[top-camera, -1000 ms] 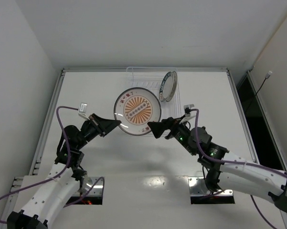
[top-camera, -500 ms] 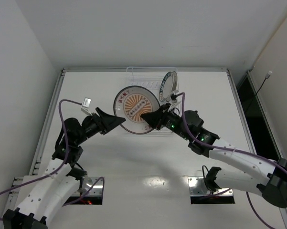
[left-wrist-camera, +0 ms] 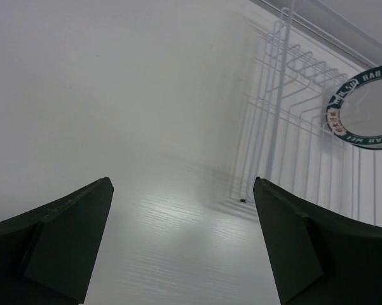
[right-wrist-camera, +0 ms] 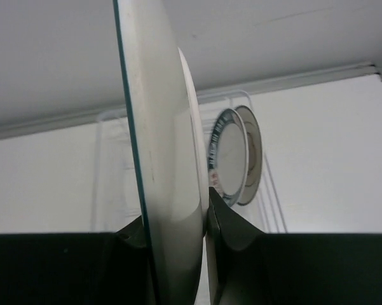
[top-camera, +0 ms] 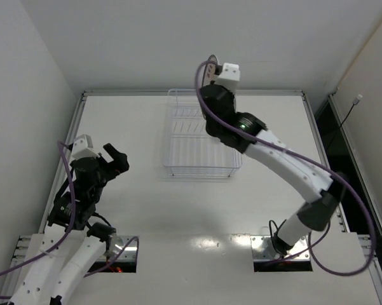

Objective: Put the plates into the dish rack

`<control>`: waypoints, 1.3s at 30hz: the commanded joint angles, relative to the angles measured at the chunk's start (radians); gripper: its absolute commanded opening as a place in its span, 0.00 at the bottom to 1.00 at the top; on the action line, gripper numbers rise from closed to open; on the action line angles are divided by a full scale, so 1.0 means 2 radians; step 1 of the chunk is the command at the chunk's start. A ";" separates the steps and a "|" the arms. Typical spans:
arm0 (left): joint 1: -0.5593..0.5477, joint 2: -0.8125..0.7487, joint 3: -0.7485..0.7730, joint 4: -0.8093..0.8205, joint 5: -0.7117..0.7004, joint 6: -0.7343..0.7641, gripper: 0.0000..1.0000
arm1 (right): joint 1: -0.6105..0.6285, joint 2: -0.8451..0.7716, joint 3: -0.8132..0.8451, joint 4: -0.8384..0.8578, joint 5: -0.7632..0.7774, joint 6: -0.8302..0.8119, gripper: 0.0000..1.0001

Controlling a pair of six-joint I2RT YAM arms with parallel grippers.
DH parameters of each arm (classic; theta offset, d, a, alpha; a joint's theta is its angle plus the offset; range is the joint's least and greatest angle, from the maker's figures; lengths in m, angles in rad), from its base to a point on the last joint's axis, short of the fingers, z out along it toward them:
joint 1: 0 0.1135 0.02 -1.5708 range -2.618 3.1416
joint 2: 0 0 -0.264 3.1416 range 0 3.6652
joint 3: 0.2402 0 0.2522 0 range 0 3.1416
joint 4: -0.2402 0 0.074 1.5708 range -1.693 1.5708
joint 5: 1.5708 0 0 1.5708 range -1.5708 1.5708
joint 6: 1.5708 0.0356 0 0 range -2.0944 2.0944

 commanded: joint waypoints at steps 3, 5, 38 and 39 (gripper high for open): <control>-0.010 0.010 0.002 -0.003 -0.045 0.033 0.91 | -0.044 0.143 0.098 -0.080 0.063 -0.027 0.00; -0.027 0.014 0.007 -0.003 -0.045 0.033 0.91 | -0.059 0.187 0.124 -0.086 0.055 -0.027 0.00; -0.067 0.028 0.011 -0.021 -0.060 0.022 0.91 | -0.155 0.137 0.037 -0.034 -0.163 -0.055 0.86; -0.067 0.028 0.011 -0.021 -0.060 0.022 0.91 | -0.150 0.127 0.037 -0.062 -0.163 -0.055 0.90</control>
